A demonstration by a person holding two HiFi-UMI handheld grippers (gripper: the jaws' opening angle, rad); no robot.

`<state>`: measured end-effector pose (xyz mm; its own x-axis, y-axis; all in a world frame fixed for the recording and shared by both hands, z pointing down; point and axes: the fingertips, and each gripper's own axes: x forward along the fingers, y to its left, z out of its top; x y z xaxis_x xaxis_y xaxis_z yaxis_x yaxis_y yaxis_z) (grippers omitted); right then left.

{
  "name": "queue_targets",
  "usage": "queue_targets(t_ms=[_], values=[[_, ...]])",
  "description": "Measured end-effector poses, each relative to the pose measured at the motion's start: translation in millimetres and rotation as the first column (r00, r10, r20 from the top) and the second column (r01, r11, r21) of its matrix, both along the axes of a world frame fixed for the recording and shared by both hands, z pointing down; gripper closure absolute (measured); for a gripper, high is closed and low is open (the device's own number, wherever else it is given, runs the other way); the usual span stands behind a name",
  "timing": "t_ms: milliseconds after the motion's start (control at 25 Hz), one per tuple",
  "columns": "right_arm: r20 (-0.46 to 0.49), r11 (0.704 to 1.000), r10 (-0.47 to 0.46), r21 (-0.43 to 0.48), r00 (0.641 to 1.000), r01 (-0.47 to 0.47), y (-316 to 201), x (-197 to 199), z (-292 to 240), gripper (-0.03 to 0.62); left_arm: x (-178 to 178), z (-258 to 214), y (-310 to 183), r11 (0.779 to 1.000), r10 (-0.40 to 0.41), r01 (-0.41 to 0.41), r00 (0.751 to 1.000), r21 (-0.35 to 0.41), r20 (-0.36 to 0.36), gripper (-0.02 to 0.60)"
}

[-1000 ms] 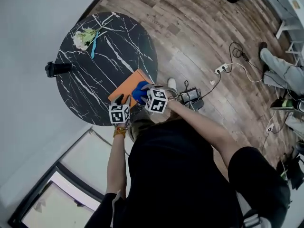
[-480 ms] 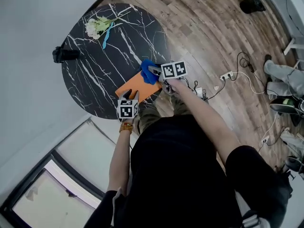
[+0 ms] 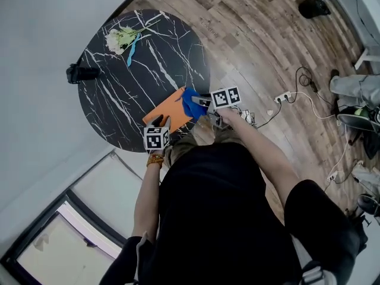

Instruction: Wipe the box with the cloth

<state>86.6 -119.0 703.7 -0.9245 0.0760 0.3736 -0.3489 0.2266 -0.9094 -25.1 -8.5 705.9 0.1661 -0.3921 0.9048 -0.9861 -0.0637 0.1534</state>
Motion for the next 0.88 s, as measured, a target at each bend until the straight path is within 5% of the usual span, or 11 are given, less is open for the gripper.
queue_targets(t_ms=[320, 600, 880], values=[[-0.006, 0.991, -0.065, 0.119, 0.998, 0.065, -40, -42, -5, 0.511, 0, 0, 0, 0.999, -0.026, 0.026, 1.000, -0.041, -0.005, 0.463], [0.052, 0.996, -0.069, -0.045, 0.996, 0.071, 21, 22, 9, 0.511, -2, -2, 0, 0.998, -0.057, 0.057, 0.998, -0.038, 0.012, 0.463], [-0.124, 0.950, -0.202, 0.217, 0.972, 0.225, -25, -23, 24, 0.516, 1, -1, -1, 0.998, -0.018, 0.019, 1.000, -0.061, 0.021, 0.479]])
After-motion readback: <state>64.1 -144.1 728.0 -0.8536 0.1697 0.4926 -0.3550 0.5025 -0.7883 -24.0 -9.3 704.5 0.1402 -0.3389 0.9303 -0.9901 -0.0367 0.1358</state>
